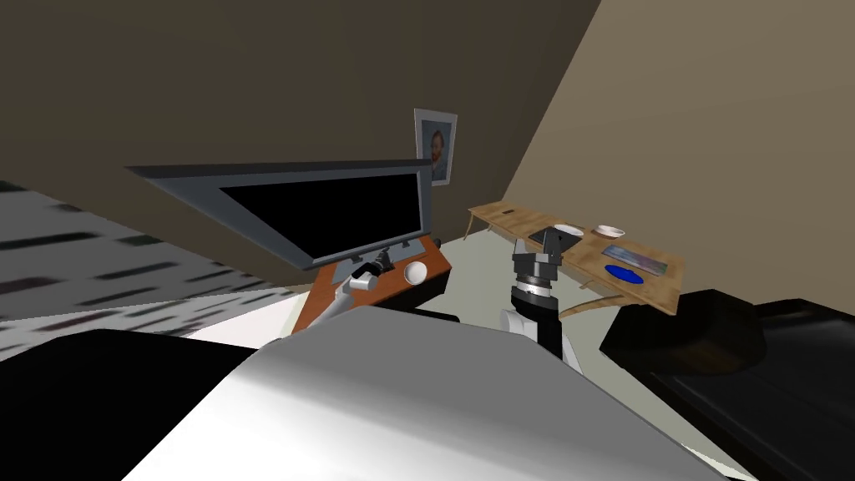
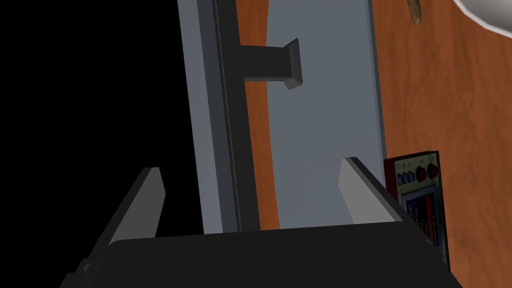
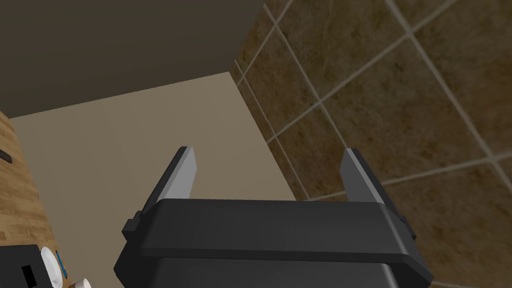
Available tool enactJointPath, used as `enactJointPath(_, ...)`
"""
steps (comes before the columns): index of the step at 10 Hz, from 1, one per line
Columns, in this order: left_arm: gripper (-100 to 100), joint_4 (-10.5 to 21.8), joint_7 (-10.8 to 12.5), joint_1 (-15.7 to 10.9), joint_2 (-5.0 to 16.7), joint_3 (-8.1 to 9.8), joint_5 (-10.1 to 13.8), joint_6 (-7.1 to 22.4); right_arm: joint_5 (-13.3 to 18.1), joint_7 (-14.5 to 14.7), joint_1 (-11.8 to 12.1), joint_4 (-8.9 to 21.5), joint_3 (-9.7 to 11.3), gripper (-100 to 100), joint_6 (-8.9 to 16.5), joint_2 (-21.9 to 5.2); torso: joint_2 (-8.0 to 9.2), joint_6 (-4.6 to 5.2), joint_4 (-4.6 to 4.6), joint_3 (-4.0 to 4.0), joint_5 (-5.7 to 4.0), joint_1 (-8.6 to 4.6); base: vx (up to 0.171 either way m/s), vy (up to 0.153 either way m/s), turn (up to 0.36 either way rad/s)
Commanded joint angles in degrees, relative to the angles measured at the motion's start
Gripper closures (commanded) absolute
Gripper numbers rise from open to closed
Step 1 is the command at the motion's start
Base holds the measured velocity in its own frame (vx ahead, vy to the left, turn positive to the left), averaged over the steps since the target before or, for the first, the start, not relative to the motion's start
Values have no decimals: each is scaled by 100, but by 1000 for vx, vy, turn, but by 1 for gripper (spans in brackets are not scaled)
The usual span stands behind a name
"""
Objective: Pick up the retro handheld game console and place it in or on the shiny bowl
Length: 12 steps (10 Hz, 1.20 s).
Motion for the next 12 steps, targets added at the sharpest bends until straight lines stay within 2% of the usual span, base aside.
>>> enactJointPath(1, -100, 286, 111, -140, 136, 16, 205, 286, 0, 0, 0, 0, 0, 0, 0, 0, 0, 0, 0, 0, 0, 0, -24, 16, -261)
enactJointPath(3, -100, 408, 111, -140, 136, 16, 205, 336, 0, 0, 0, 0, 0, 0, 0, 0, -2, 0, -1, -1, 0, 0, -17, 19, -111)
enactJointPath(4, -100, 773, 218, -257, 265, 19, 406, 530, 0, 0, 1, 0, 0, 0, 0, 0, -5, -2, -1, -3, -1, -6, -19, 18, -238)
enactJointPath(5, -100, 775, 218, -257, 265, 19, 406, 620, 0, 0, -1, 0, 0, 0, 0, 0, -4, 4, -1, -3, -1, -4, -29, 34, -181)
enactJointPath(6, -100, 1082, 325, -370, 390, 24, 605, 781, 0, 0, 0, 0, 0, 0, 0, 0, -1, -1, 0, -1, 0, 1, -40, 48, -198)
enactJointPath(7, -100, 1143, 325, -370, 390, 24, 605, 904, 0, 0, 0, 0, 0, 0, 0, 0, 3, 1, 0, 1, 1, 8, -40, 48, -186)
enactJointPath(8, -100, 1450, 432, -480, 511, 31, 803, 1043, 0, 0, 0, 0, 0, 0, 0, 0, 3, -1, 1, 2, 2, 8, -40, 51, -327)
enactJointPath(10, -100, 1511, 432, -480, 511, 31, 803, 1186, 0, 0, 0, 0, -1, 0, 0, 0, 2, -2, 1, 1, 2, 8, -21, 25, -101)
enactJointPath(11, -100, 1806, 539, -584, 629, 40, 999, 1394, 0, 0, 1, 0, -1, 0, 0, 0, -6, -5, -1, -3, -1, -4, -5, 14, -229)
enactJointPath(12, -100, 1878, 539, -584, 629, 40, 999, 1465, 0, 0, 0, 0, 0, 0, 0, 0, -9, 2, -2, -5, -1, -3, -23, 31, -151)
